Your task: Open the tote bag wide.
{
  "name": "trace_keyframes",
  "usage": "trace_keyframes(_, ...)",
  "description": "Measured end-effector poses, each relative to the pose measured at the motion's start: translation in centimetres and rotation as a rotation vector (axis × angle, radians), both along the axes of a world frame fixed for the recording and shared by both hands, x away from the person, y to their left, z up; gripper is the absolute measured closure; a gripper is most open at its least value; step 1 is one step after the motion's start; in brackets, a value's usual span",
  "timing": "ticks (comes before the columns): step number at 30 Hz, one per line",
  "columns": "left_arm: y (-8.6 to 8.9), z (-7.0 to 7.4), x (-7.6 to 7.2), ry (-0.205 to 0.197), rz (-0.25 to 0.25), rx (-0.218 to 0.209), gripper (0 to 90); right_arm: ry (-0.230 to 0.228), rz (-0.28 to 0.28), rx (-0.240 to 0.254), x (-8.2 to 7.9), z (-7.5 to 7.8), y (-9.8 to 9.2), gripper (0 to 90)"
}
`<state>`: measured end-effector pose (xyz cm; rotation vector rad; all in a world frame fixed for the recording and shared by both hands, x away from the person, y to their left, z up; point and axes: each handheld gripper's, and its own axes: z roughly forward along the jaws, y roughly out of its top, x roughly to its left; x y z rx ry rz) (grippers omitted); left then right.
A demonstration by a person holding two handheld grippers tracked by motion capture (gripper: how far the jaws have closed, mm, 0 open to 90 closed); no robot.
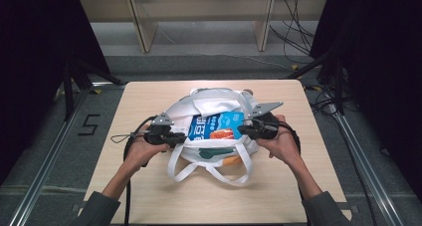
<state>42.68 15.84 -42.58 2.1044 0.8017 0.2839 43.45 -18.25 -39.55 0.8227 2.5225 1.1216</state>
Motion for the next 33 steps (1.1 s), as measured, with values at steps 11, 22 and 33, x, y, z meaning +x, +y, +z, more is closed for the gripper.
trace_keyframes(11, 0.6, 1.3, -0.6, -0.019, 0.033, -0.069, 68.1, -0.030, -0.036, 0.039, 0.0, 0.3, -0.8, 80.6)
trace_keyframes(22, 0.7, 1.9, -1.4, -0.013, 0.014, -0.117, 60.5, -0.052, -0.074, 0.054, -0.4, 0.8, -1.8, 74.9)
trace_keyframes(33, 0.6, 2.0, -2.4, -0.018, 0.007, -0.141, 51.2, -0.064, -0.096, 0.113, -1.5, 0.7, -2.5, 65.1)
